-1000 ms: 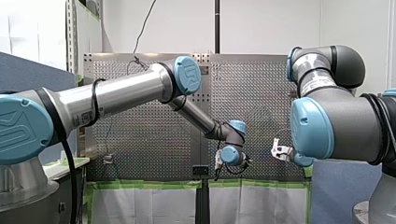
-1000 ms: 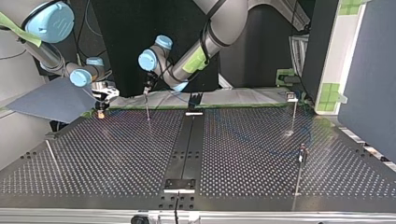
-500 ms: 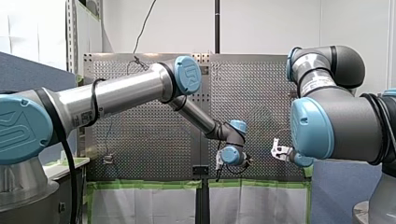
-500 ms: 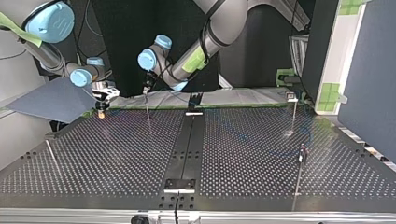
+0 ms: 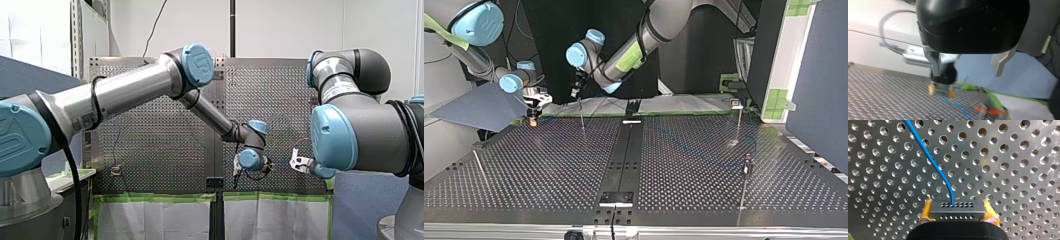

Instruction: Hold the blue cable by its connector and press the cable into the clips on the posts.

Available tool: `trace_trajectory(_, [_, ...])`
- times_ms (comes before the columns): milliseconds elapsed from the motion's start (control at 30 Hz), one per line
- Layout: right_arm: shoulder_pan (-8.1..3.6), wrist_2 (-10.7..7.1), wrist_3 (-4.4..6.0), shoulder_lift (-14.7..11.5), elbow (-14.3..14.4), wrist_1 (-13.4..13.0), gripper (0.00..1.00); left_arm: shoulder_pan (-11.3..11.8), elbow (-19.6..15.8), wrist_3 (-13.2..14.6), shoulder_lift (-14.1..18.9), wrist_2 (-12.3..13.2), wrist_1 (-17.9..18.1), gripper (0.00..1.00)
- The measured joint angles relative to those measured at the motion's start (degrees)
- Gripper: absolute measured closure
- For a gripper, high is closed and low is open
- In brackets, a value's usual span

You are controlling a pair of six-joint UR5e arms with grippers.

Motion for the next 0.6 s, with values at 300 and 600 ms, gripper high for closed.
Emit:
trace_trajectory(300, [0.19,-0.01,-0.11,0.00,-0.01,0.00,1.00,0.33,-5.16,-2.39,5.16,-3.74,5.14,0.00])
trace_trajectory(600, [0.30,-0.16,0.10,0.01,-0.01,0.02,1.00,0.02,-10.50,-2.73,10.50,-8.31,6.60,0.00])
